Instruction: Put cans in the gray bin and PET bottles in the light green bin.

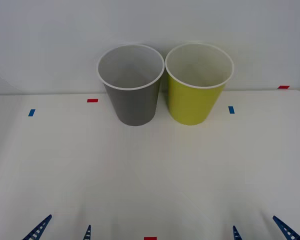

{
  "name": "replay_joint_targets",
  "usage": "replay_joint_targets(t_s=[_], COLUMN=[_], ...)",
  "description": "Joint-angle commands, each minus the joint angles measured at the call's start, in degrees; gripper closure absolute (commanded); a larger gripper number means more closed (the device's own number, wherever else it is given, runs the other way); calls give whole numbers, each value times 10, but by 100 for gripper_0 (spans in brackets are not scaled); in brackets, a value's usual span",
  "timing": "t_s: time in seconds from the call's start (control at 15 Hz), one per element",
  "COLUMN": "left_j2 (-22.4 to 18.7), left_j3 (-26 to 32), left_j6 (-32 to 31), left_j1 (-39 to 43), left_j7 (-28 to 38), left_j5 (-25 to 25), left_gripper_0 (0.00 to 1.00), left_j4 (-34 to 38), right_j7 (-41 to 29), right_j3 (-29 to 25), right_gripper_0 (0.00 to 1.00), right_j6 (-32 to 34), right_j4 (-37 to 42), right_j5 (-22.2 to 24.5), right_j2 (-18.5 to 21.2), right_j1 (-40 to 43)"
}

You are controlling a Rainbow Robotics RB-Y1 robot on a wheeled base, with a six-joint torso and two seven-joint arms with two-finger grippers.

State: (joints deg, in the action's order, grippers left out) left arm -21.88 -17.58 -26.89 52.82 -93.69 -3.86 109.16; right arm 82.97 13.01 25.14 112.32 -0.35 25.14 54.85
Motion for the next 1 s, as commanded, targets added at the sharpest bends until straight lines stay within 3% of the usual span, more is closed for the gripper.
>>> replay_joint_targets(t_s=[0.07,1.0], left_j2=[0,0], left_j3=[0,0], left_j6=[0,0], left_j1=[0,0], left_j7=[0,0], left_j5=[0,0], left_gripper_0=[0,0], left_j4=[0,0], right_j7=[0,0], right_j3=[0,0], right_gripper_0=[0,0], right_j6=[0,0], right_j4=[0,0], right_j5=[0,0], right_j2=[0,0], right_j1=[0,0])
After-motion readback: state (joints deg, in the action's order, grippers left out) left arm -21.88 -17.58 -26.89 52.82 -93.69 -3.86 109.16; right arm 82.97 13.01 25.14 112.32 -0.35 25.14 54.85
